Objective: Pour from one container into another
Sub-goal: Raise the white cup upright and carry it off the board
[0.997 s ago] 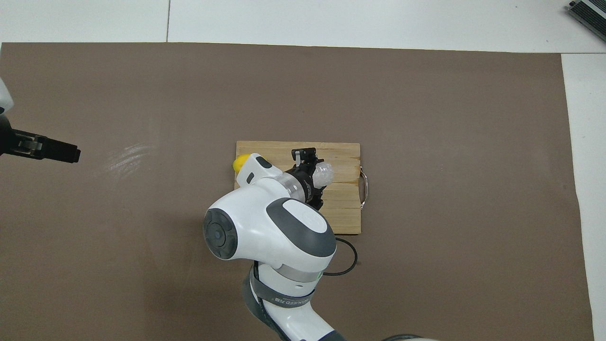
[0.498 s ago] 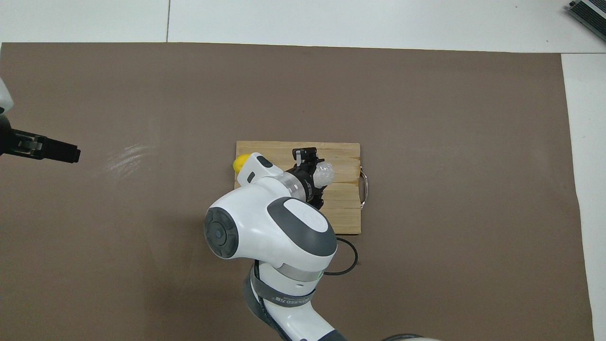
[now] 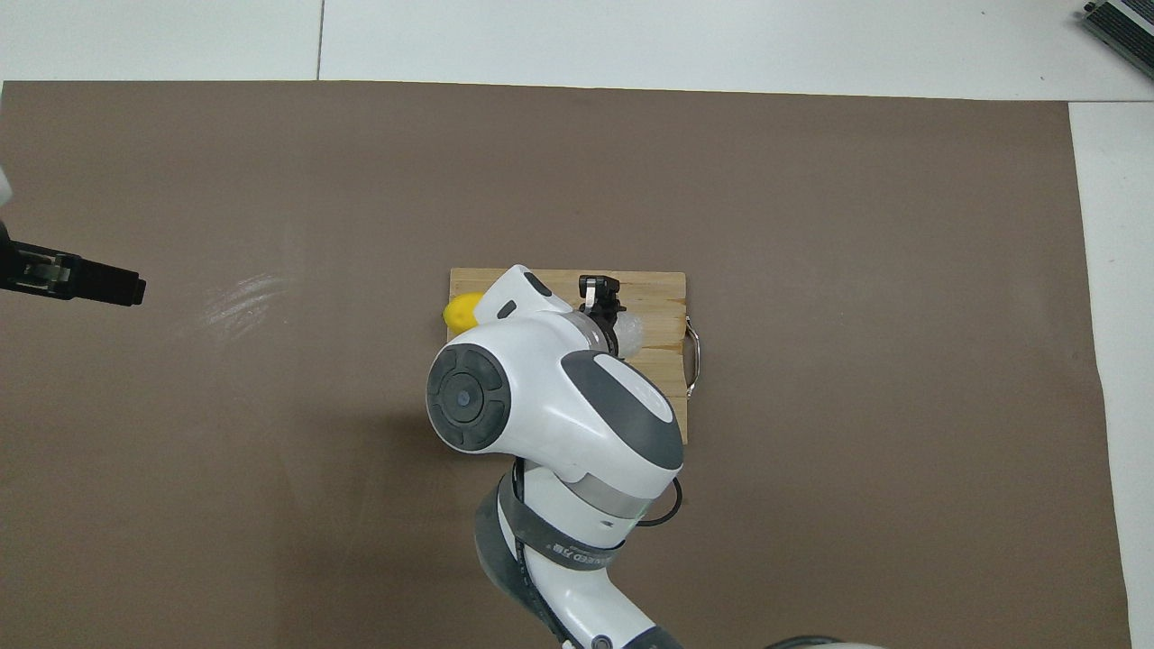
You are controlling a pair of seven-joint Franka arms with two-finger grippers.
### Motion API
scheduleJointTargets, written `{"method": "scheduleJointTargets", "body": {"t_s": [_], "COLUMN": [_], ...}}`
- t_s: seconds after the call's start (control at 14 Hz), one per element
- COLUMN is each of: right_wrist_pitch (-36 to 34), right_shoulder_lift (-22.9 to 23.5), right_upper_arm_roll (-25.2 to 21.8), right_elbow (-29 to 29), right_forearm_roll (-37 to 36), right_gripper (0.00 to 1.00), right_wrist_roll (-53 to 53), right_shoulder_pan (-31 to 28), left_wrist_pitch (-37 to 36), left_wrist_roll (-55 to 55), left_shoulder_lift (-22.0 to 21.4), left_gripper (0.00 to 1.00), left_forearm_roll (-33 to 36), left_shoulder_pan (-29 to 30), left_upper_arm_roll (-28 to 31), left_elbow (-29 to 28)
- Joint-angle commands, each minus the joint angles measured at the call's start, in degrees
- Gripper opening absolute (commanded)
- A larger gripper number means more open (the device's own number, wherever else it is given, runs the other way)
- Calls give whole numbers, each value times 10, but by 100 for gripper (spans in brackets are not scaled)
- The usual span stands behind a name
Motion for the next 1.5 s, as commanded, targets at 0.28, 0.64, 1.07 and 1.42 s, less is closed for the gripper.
{"method": "scheduleJointTargets", "body": {"t_s": [0.28,0.64,1.07,1.42], "right_wrist_pitch": [10,108,136,138], "right_shoulder_lift": [-30,-82,-88,-88], "right_upper_arm_roll": [5,5,5,5], "right_elbow": [-13,-111,-121,-134], "right_forearm_roll": [77,109,225,360], "right_gripper": [57,57,57,57], "right_wrist_roll": [-38,-73,-216,-350], "right_shoulder_pan": [-50,-99,-187,-265], "left_wrist_pitch": [4,4,1,0], "left_wrist_roll": [9,9,9,10], "left_shoulder_lift": [7,6,6,5], "left_gripper": [100,100,100,100], "left_forearm_roll": [-4,-6,-7,-7], "left_shoulder_pan": [10,12,18,19], "left_upper_arm_roll": [-1,-1,-1,-1], "left_elbow": [12,12,13,11]}}
